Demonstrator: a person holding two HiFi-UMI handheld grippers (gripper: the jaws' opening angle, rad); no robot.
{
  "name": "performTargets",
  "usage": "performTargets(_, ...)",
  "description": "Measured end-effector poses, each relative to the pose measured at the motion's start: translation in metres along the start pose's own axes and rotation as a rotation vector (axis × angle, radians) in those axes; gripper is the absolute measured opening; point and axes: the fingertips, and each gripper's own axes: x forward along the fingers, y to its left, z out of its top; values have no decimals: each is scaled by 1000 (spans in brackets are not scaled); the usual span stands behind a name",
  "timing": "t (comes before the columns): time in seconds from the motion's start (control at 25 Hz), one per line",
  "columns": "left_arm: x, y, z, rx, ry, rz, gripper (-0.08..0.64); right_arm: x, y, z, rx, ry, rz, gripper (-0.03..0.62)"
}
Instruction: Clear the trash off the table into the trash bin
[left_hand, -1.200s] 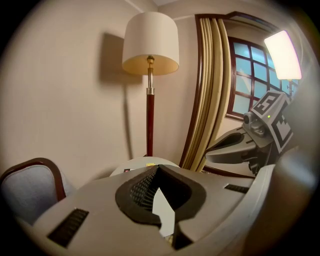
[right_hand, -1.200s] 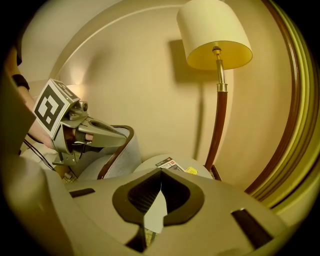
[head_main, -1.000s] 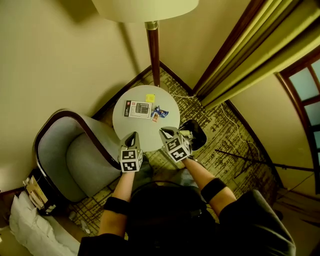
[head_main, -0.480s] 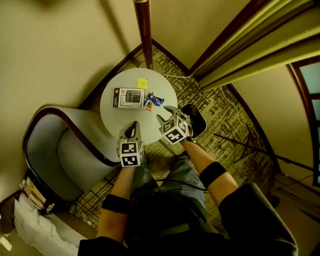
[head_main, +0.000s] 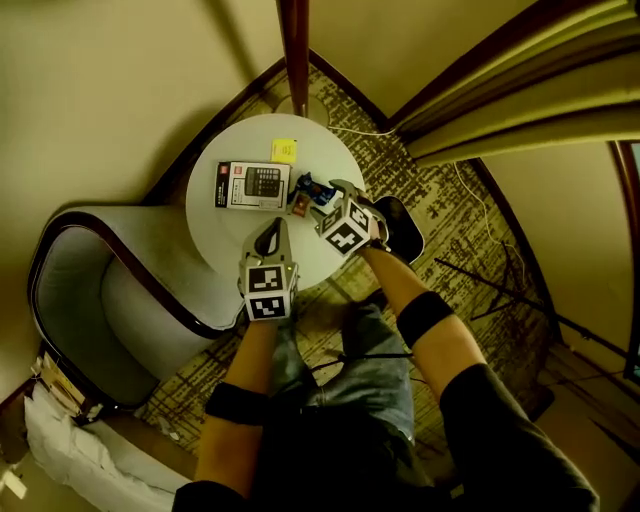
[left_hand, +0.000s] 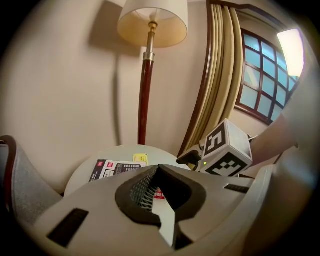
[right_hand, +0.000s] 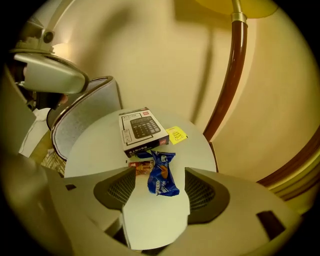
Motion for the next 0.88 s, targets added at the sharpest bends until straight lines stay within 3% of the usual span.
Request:
performTargets(0.32, 6, 12, -20, 4, 15, 5, 1, 40, -14, -1, 33, 12, 27, 316)
performTargets(0.52, 3, 24, -32, -7, 30, 17, 1, 55, -8, -8, 60, 42, 69, 233)
performTargets(0.56, 2, 27, -33, -9, 32, 20, 1, 56, -6, -9, 67, 50, 77, 185)
performTargets(0.72, 2, 33, -35, -20, 31, 27, 1, 56, -4, -12, 81, 71, 86, 98)
performTargets(0.88, 0, 32, -32, -22, 24, 27, 1, 49, -7, -8, 74, 61, 51, 69)
